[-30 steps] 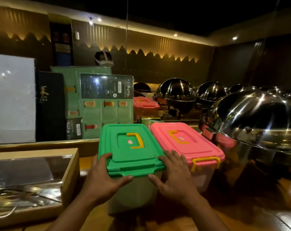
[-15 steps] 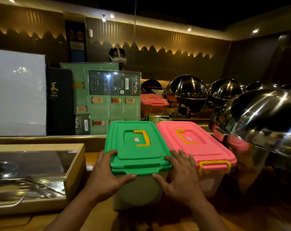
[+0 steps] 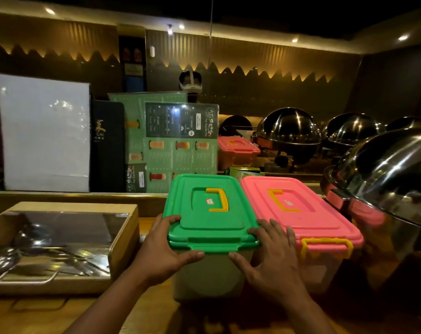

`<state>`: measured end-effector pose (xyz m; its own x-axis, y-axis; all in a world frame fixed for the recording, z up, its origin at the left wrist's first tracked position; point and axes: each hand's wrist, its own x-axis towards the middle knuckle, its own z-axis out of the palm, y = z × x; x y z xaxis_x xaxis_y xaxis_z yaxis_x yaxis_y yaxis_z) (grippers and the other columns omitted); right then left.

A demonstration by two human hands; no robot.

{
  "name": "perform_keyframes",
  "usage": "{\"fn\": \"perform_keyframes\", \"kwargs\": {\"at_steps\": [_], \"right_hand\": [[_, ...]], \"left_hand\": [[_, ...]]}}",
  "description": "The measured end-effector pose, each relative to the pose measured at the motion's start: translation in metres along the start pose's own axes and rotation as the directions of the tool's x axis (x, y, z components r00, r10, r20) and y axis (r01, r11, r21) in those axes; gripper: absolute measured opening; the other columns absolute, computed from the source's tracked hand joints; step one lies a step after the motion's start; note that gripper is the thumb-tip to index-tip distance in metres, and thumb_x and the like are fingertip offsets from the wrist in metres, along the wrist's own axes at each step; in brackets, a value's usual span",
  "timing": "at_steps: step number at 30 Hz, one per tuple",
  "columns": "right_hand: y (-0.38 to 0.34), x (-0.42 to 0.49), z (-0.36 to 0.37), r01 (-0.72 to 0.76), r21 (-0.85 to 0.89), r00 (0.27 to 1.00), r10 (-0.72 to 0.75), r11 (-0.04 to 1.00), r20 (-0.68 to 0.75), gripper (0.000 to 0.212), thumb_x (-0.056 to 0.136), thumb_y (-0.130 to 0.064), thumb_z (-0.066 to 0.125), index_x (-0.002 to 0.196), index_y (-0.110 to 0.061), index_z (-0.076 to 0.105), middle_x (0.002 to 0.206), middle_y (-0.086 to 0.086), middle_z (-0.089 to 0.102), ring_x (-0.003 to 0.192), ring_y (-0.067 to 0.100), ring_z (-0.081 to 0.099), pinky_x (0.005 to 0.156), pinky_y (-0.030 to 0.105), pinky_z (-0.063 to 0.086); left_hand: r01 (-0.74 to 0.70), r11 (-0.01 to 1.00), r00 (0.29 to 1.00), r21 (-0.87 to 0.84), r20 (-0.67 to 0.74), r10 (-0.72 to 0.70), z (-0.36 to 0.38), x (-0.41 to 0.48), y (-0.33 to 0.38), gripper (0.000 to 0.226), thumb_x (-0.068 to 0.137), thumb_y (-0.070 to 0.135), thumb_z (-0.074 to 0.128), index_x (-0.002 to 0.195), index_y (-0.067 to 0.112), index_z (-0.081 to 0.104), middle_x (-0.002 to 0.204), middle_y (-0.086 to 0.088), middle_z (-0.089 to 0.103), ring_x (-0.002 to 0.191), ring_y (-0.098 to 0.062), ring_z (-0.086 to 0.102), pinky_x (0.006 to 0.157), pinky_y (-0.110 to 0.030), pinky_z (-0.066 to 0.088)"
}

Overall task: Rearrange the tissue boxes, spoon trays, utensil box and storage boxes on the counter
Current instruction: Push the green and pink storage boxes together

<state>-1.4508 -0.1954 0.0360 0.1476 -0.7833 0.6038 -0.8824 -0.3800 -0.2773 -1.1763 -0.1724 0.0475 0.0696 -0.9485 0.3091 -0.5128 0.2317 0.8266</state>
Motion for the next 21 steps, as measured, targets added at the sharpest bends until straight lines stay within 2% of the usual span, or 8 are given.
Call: {"fn": "perform_keyframes", "kwargs": {"at_steps": [3, 5, 7, 10, 13, 15, 17, 21], "right_hand": [[0.0, 0.0, 0.001, 0.0, -0.023, 1.0, 0.0, 1.0, 0.005, 0.074, 0.076, -0.087, 0.044, 0.116, -0.028, 0.064, 0.14, 0.003, 0.058, 0.141, 0.027, 0.041, 0.121, 0.054, 0.017], [0.002, 0.0, 0.001, 0.005, -0.034, 1.0, -0.005, 0.999, 0.005, 0.074, 0.075, -0.085, 0.047, 0.117, -0.027, 0.065, 0.14, 0.005, 0.058, 0.14, 0.029, 0.041, 0.122, 0.054, 0.015], [0.002, 0.002, 0.0, 0.012, -0.035, 1.0, -0.012, 0.999, 0.008, 0.073, 0.073, -0.081, 0.05, 0.116, -0.024, 0.066, 0.137, 0.008, 0.059, 0.138, 0.031, 0.043, 0.121, 0.056, 0.016], [-0.003, 0.007, -0.001, -0.007, -0.018, 1.0, 0.007, 1.0, 0.03, 0.07, 0.075, -0.077, 0.047, 0.112, -0.021, 0.066, 0.132, 0.01, 0.061, 0.133, 0.033, 0.047, 0.117, 0.06, 0.019], [-0.02, 0.012, -0.005, -0.005, 0.092, 0.999, 0.009, 0.996, -0.047, 0.061, 0.077, -0.067, 0.052, 0.106, -0.015, 0.066, 0.123, 0.015, 0.063, 0.124, 0.036, 0.054, 0.11, 0.062, 0.029], [-0.043, 0.013, -0.007, 0.094, 0.194, 0.984, -0.062, 0.977, -0.168, 0.053, 0.08, -0.054, 0.058, 0.104, -0.008, 0.068, 0.118, 0.019, 0.063, 0.116, 0.039, 0.057, 0.105, 0.059, 0.037], [-0.077, 0.01, -0.006, 0.217, 0.283, 0.954, -0.141, 0.934, -0.265, 0.041, 0.083, -0.039, 0.064, 0.101, -0.003, 0.069, 0.116, 0.02, 0.063, 0.112, 0.038, 0.058, 0.101, 0.052, 0.043], [-0.152, 0.002, 0.01, 0.35, 0.403, 0.92, -0.229, 0.846, -0.318, 0.02, 0.083, -0.019, 0.07, 0.096, -0.004, 0.07, 0.111, 0.013, 0.063, 0.107, 0.029, 0.061, 0.096, 0.038, 0.047]], "left_hand": [[-0.002, 1.0, 1.0, 0.021, -0.013, 0.002, 0.0, -0.002, 0.003, 0.106, 0.051, 0.061, 0.09, 0.141, 0.034, 0.041, 0.137, 0.016, 0.044, 0.121, -0.007, 0.053, 0.088, -0.017, 0.051], [0.008, 1.0, 1.0, 0.022, -0.007, -0.008, 0.0, -0.003, 0.005, 0.105, 0.054, 0.058, 0.09, 0.143, 0.035, 0.04, 0.139, 0.017, 0.041, 0.122, -0.007, 0.051, 0.087, -0.014, 0.05], [0.02, 0.999, 1.0, 0.034, 0.023, -0.02, -0.002, -0.003, 0.007, 0.107, 0.056, 0.057, 0.089, 0.146, 0.036, 0.034, 0.145, 0.016, 0.037, 0.127, -0.008, 0.048, 0.095, -0.02, 0.05], [0.051, 0.998, 0.994, 0.048, 0.094, -0.055, -0.01, -0.004, 0.0, 0.115, 0.058, 0.064, 0.086, 0.151, 0.043, 0.022, 0.156, 0.011, 0.032, 0.139, -0.012, 0.04, 0.11, -0.039, 0.045], [0.022, 0.99, 0.996, 0.136, 0.083, -0.034, -0.026, -0.011, -0.016, 0.119, 0.055, 0.078, 0.078, 0.151, 0.053, 0.012, 0.164, 0.016, 0.017, 0.15, -0.012, 0.024, 0.117, -0.046, 0.036], [0.004, 0.985, 0.999, 0.172, 0.044, -0.012, -0.045, -0.017, -0.025, 0.113, 0.061, 0.077, 0.075, 0.151, 0.055, 0.011, 0.166, 0.017, 0.011, 0.152, -0.012, 0.019, 0.117, -0.047, 0.034], [-0.001, 0.983, 1.0, 0.186, -0.015, 0.004, -0.07, -0.023, -0.036, 0.105, 0.069, 0.071, 0.074, 0.152, 0.051, 0.014, 0.166, 0.013, 0.013, 0.149, -0.016, 0.024, 0.115, -0.049, 0.036], [0.016, 0.993, 0.989, 0.121, -0.149, 0.003, -0.137, -0.029, -0.072, 0.086, 0.074, 0.064, 0.072, 0.146, 0.053, 0.028, 0.157, 0.015, 0.028, 0.138, -0.016, 0.038, 0.104, -0.047, 0.048]]}}
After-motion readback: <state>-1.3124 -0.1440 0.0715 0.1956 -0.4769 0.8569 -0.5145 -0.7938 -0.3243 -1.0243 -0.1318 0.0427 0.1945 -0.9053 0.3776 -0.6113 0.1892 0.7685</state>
